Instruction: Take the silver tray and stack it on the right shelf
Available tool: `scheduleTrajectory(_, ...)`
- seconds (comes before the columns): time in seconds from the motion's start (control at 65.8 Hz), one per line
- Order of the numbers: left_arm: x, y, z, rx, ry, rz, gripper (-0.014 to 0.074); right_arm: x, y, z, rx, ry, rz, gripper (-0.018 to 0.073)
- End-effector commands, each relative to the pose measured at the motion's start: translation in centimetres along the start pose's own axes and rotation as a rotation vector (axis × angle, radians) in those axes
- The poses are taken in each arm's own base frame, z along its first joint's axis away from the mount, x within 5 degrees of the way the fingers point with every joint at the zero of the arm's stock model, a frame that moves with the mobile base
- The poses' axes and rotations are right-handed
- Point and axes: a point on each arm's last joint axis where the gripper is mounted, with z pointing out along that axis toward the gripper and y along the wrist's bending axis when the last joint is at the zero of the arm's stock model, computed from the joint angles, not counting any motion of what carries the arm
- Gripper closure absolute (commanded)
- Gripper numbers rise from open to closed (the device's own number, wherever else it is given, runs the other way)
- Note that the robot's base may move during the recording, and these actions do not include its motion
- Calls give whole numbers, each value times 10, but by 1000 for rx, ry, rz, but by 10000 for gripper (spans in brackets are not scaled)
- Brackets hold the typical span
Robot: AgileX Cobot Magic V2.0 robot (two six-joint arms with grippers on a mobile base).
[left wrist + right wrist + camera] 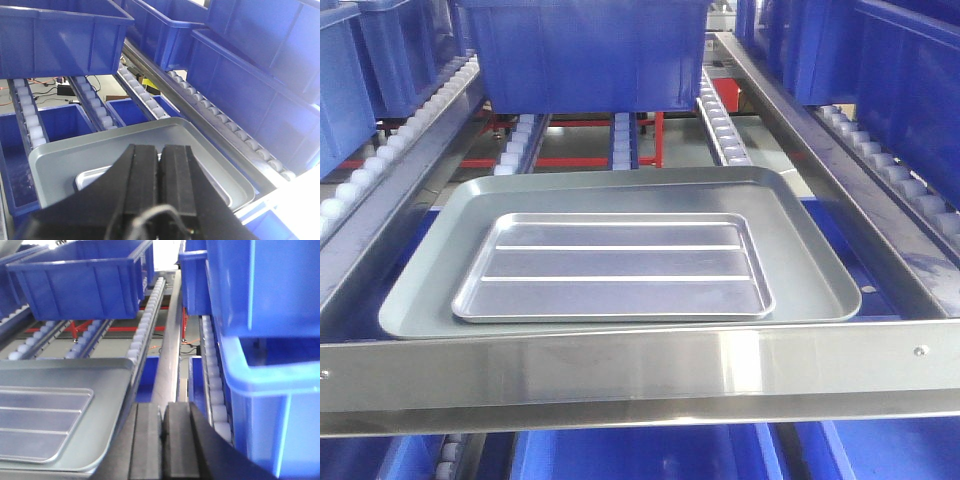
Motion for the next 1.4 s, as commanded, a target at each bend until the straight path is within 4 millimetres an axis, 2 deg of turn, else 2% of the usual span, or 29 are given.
scheduleTrajectory(0.0,-16,-5,0,48,-95,-2,678,-8,1,-2,-7,-115,-13,510)
scheduleTrajectory(0.714,-13,-5,1,49,-85,-5,678,-8,1,-2,-9,-124,-13,510)
scheduleTrajectory(0.79,-8,-4,-4,42,-82,-5,678,-8,1,-2,-9,-124,-13,510)
scheduleTrajectory(0.882,-4,2,-19,-19,-100,-3,678,-8,1,-2,-9,-124,-13,510)
scheduleTrajectory(1.079,26,14,-59,-218,-223,180,678,-8,1,-2,-9,-124,-13,510)
scheduleTrajectory(1.155,41,18,-69,-297,-243,185,678,-8,1,-2,-9,-124,-13,510)
scheduleTrajectory(1.231,60,24,-71,-377,-226,151,678,-8,1,-2,-9,-124,-13,510)
scheduleTrajectory(1.383,82,34,-69,-493,-228,160,678,-8,1,-2,-9,-124,-13,510)
